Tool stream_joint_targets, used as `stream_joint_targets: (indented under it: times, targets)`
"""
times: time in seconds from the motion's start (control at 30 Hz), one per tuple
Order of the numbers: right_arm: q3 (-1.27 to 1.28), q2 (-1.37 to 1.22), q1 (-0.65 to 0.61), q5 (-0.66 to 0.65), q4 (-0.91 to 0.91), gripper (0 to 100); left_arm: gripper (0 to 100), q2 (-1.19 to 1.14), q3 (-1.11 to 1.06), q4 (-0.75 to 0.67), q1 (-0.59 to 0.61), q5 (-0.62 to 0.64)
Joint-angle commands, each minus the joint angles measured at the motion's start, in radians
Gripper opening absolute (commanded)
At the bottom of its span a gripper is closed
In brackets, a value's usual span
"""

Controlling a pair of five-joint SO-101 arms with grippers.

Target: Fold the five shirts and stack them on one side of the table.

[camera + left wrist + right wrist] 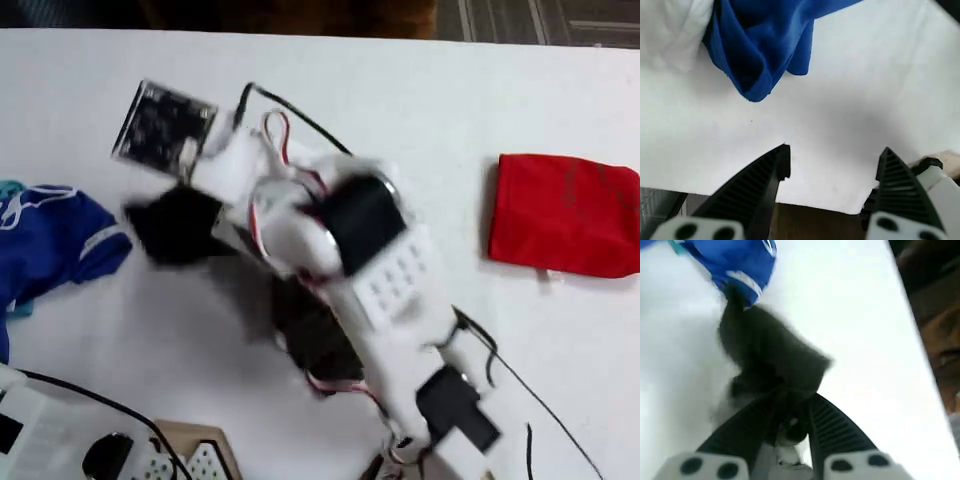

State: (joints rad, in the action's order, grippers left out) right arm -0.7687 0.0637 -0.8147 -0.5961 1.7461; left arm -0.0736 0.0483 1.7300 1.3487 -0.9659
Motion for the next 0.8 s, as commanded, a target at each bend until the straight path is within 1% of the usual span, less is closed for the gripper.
stream_joint_targets:
  times: [0.0, 0.17, 0.27, 0.4, 0.53, 0.67, 0.77]
  targets:
    - [0.0, 0.081, -0.035, -0.014, 0.022, 1.8, 29, 0.055, 0.012, 0.008, -0.032, 0.04]
    - [0.163, 0.081, -0.059, -0.018, 0.019, 1.8, 29, 0.055, 0.013, 0.008, -0.068, 0.058]
    - [0.172, 0.079, -0.048, -0.018, 0.018, 1.8, 29, 0.055, 0.013, 0.015, -0.094, 0.058]
    - [0.17, 0.082, -0.019, -0.02, 0.019, 1.8, 29, 0.057, 0.019, 0.037, -0.163, 0.058]
    - [0.173, 0.074, -0.008, -0.02, 0.019, 1.8, 29, 0.058, 0.084, 0.055, -0.272, 0.075]
    - [0.226, 0.035, 0.004, -0.02, -0.012, 1.8, 29, 0.057, 0.18, 0.055, -0.411, 0.167]
    - [0.292, -0.038, 0.045, -0.02, -0.035, 1.9, 29, 0.057, 0.225, 0.055, -0.529, 0.23]
